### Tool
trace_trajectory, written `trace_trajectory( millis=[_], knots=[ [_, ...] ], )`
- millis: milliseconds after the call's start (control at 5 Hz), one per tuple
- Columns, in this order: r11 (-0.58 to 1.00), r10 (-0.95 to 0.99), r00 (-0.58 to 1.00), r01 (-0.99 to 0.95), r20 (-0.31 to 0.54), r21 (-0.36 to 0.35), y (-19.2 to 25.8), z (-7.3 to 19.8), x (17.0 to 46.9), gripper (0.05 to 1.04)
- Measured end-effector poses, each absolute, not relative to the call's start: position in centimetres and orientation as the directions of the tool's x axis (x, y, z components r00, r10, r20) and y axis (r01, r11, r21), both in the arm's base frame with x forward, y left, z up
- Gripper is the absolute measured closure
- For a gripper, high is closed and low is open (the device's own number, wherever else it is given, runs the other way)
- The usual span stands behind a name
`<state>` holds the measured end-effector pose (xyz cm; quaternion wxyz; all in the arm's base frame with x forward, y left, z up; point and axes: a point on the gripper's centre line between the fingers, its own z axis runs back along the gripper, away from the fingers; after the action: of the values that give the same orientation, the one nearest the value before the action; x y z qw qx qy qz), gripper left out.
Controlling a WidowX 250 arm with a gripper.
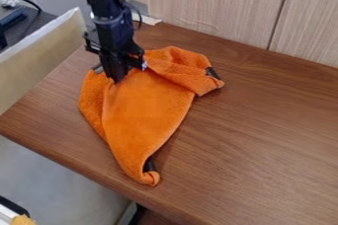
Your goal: Unfold the cloth from left to right
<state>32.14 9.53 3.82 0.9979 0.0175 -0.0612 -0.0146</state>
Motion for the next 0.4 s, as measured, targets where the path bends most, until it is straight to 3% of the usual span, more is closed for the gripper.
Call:
trace_trajectory(
  millis=[400],
  knots=[
    [0.996,-0.076,0.977,0.066,0.201,0.057,5.3,9.6,33.2,1.017]
  ],
)
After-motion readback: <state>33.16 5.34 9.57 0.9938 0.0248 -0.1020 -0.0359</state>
